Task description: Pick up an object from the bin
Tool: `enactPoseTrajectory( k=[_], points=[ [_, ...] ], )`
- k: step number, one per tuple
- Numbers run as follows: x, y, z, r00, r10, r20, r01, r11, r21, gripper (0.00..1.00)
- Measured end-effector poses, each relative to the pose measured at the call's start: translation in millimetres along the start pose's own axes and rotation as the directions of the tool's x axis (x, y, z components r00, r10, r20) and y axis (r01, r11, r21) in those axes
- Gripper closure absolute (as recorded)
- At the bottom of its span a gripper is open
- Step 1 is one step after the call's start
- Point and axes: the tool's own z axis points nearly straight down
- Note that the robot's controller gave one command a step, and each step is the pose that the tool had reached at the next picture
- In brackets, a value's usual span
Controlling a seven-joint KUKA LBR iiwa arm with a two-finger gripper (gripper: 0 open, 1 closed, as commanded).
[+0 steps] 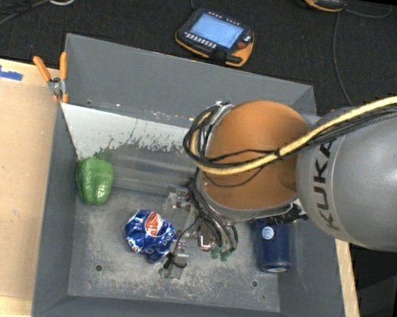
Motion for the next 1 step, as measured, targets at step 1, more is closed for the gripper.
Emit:
enactPoseTrajectory(
  k=[1],
  points=[
    [-1.6,-1.2,-4.4,1.000,0.006,0.008,-0.006,1.000,-0.001,0.00]
  ],
)
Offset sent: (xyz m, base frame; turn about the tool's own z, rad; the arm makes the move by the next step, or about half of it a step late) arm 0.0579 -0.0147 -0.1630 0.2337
